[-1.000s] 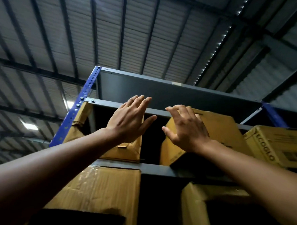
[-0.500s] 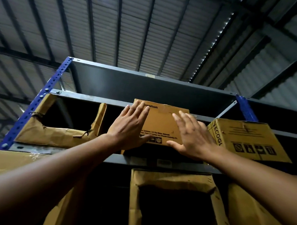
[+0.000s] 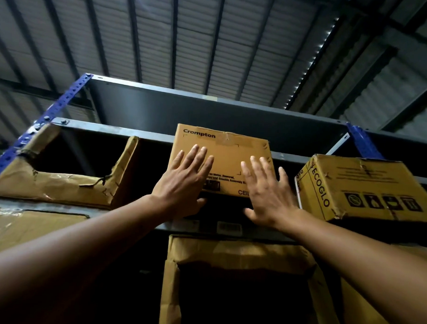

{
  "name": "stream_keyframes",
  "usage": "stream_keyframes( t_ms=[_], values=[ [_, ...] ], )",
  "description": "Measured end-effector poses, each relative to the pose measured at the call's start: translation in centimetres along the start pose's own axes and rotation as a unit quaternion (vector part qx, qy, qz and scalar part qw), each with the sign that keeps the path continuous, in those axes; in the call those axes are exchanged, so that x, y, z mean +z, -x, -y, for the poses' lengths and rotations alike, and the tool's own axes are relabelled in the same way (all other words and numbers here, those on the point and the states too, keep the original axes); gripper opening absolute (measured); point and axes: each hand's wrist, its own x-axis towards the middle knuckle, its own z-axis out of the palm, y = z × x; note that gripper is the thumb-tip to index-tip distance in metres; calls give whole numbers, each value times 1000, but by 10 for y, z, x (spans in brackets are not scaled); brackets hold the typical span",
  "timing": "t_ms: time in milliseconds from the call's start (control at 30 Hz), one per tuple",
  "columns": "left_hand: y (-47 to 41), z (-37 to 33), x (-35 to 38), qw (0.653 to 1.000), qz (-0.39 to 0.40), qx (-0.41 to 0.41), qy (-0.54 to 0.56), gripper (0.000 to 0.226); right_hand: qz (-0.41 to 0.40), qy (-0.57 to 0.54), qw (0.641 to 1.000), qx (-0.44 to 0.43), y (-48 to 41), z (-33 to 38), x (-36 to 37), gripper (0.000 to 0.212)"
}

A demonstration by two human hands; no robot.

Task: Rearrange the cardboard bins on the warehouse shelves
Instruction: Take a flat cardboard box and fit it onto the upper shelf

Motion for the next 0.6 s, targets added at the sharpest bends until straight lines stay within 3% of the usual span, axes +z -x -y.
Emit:
stream_keyframes(
  t_ms=[200,400,600],
  values=[
    [-16,-4,7,999,-10,4,-31,95,-41,-51,993,95,-10,0,23,108],
    [-26,-8,-1,1000,14,0,-28,91,-58,-110,987,103,-14,-9,32,71],
    [-27,-14,-27,998,-3,18,-52,74,-80,-125,986,71,-8,-24,14,55]
  ],
)
